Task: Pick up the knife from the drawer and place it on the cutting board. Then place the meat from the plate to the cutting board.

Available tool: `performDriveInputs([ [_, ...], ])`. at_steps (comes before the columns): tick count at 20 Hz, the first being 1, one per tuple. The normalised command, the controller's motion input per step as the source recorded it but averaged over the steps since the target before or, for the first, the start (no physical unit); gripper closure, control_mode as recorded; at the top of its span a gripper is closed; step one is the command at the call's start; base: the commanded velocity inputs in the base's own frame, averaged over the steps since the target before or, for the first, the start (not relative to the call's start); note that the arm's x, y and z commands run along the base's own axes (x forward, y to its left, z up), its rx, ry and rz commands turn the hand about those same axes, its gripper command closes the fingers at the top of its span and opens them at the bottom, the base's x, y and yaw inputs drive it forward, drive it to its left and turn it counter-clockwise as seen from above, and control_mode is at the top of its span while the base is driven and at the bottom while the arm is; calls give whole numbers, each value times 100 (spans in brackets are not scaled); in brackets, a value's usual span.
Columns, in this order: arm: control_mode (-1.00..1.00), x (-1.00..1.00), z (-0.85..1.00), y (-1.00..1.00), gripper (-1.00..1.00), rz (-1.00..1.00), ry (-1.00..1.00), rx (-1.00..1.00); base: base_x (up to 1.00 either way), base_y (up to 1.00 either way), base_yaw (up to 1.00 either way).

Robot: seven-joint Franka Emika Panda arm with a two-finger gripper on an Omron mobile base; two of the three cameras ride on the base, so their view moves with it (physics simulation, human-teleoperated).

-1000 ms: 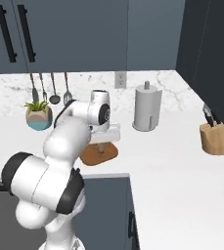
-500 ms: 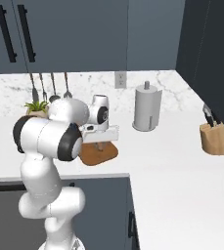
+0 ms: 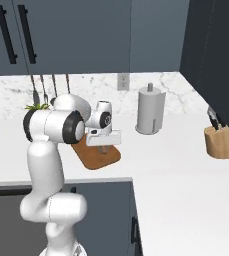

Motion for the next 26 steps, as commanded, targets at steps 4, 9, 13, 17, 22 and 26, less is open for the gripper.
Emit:
performDriveInputs([
  [4, -100, -18, -28, 0, 100, 0, -1, 0, 0, 0, 0],
  [9, -100, -29, -12, 0, 100, 0, -4, 0, 0, 0, 0],
  [13, -100, -23, -12, 0, 100, 1, -1, 0, 0, 0, 0],
  [17, -100, -12, -5, 0, -100, 2, 0, 0, 0, 0, 0],
  [22, -100, -19, 11, -13, -100, 0, -11, 3, 0, 0, 0],
  [26, -100, -41, 52, 0, -100, 3, -20, 1, 0, 0, 0],
])
